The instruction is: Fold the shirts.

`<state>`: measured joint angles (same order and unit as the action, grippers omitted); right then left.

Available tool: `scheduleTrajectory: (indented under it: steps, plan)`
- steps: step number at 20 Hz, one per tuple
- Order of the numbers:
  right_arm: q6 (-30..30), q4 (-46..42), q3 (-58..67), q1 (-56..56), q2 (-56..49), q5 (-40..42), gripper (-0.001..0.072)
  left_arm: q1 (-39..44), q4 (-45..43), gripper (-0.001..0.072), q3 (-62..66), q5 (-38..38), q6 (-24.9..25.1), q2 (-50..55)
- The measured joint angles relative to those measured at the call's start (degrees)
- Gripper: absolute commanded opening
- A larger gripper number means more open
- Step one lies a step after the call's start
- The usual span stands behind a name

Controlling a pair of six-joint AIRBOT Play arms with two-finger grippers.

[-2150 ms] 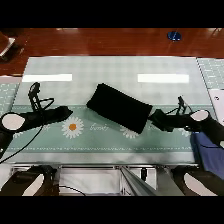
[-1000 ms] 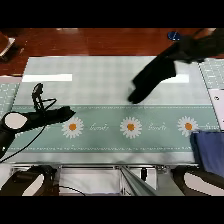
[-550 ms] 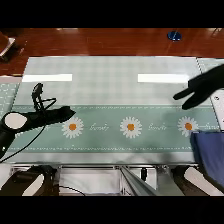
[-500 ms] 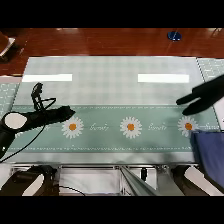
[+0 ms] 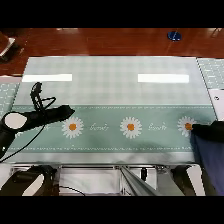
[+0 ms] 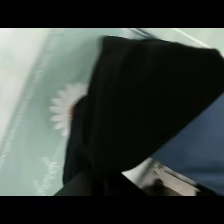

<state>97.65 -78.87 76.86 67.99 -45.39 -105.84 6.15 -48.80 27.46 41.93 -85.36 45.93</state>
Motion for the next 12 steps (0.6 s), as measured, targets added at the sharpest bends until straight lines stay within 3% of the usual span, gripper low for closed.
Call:
scheduleTrajectory:
  steps: [2, 3, 4, 9, 12]
  plan:
    - [0.4, -5.1, -3.4, 1.6, 2.6, -0.1, 0.0055, 0.0, 0.0, 0.0027, 0.0, 0.0, 0.0, 0.0]
    - [0.6, -8.0, -4.8, 2.1, 3.7, -0.2, 0.0246, 0.0, 0.0, 0.0027, 0.0, 0.0, 0.0, 0.0]
    - [1.0, -10.6, -5.8, 2.4, 4.4, -0.2, 0.0370, 0.0, 0.0, 0.0027, 0.0, 0.0, 0.0, 0.0]
    - [0.4, -15.3, -8.2, 3.1, 4.7, -0.2, 0.0350, 0.0, 2.4, 0.0027, 0.7, -1.4, 1.7, 0.3]
    - [0.0, -9.5, -8.1, 3.2, 2.8, 1.2, 0.0017, -0.1, 4.9, 0.0027, 5.2, -2.0, 6.1, 1.4]
